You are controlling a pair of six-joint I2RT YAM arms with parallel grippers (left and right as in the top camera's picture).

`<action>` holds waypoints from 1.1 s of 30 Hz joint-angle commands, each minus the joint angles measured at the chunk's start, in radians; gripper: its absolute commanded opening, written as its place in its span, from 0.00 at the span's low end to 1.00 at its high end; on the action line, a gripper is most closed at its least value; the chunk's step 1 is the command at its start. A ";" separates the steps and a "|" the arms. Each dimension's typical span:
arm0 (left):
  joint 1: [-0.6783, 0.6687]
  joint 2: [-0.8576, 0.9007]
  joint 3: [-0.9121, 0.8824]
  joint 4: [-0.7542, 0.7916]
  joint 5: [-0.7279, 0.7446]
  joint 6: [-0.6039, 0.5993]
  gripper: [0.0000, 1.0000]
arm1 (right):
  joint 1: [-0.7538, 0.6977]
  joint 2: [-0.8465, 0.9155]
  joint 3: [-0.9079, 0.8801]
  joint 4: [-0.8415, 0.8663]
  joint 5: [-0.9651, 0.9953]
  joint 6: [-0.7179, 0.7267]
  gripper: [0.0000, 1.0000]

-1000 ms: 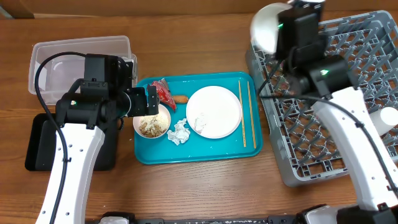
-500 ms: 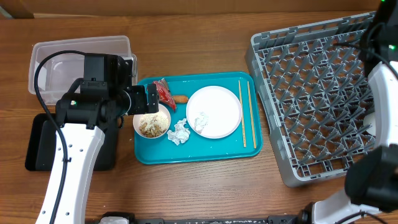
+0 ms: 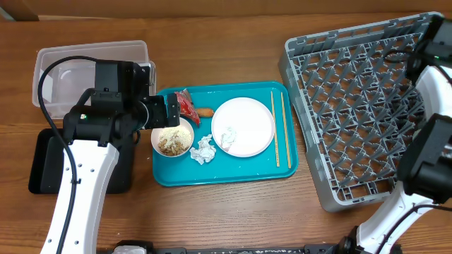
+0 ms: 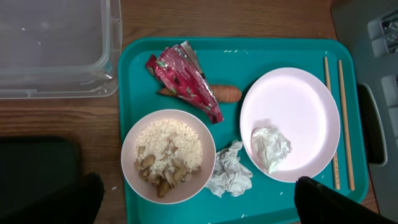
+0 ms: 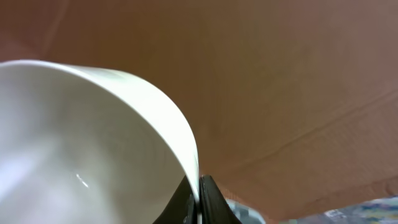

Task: Sort waste into correct bins and load items into the dishwasher
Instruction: 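Place the white bowl in the far right of the dish rack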

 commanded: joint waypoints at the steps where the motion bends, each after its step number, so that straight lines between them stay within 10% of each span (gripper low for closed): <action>1: -0.006 0.008 0.012 0.003 -0.013 -0.003 1.00 | 0.032 0.026 0.001 -0.065 -0.019 0.081 0.04; 10: -0.006 0.008 0.012 0.000 -0.014 -0.003 1.00 | 0.117 0.028 0.001 -0.236 -0.168 0.209 0.05; 18: -0.006 0.008 0.012 -0.006 -0.014 -0.003 1.00 | 0.184 0.026 0.001 -0.304 -0.169 0.210 0.72; 33: -0.006 0.008 0.012 -0.010 -0.014 -0.002 1.00 | 0.210 -0.368 0.002 -0.459 -0.909 0.208 0.93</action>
